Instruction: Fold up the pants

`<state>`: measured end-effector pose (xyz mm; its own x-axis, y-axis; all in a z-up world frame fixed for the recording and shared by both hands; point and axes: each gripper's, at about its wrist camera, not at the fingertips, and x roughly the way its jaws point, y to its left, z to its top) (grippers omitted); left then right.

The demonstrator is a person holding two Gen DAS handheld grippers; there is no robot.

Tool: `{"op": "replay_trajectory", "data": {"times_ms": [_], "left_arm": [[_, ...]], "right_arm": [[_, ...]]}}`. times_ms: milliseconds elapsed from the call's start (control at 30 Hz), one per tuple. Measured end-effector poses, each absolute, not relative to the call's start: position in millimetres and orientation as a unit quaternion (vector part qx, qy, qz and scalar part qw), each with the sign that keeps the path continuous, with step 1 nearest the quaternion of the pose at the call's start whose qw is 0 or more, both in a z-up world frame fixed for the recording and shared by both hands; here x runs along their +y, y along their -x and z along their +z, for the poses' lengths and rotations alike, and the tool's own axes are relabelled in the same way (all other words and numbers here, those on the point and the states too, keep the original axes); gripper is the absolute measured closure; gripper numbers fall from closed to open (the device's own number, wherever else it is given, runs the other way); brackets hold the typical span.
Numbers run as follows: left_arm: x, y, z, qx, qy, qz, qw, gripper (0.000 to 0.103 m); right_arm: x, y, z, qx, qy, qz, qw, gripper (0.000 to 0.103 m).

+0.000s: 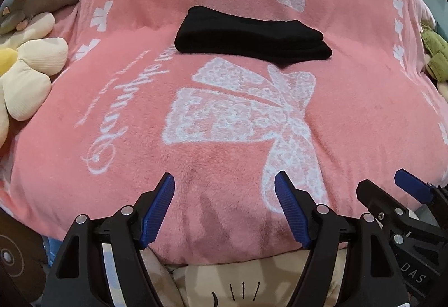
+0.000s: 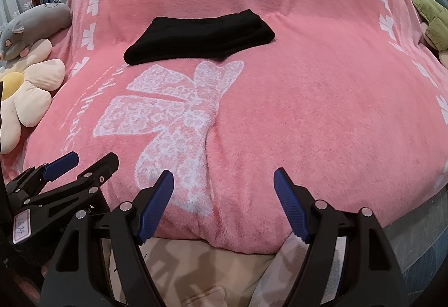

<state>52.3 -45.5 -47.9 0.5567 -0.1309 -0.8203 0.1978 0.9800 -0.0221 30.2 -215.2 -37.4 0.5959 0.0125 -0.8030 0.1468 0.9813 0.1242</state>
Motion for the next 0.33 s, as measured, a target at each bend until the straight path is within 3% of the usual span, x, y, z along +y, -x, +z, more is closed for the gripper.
{"op": "replay_trajectory", "data": {"times_ms": [333], "left_arm": [[-42.0,-54.9,-53.2,0.482,-0.041,-0.069,0.873,0.032]], "right_arm": [[-217.6,-31.6,-37.0,0.451,-0.09,-0.038,0.887,0.031]]}}
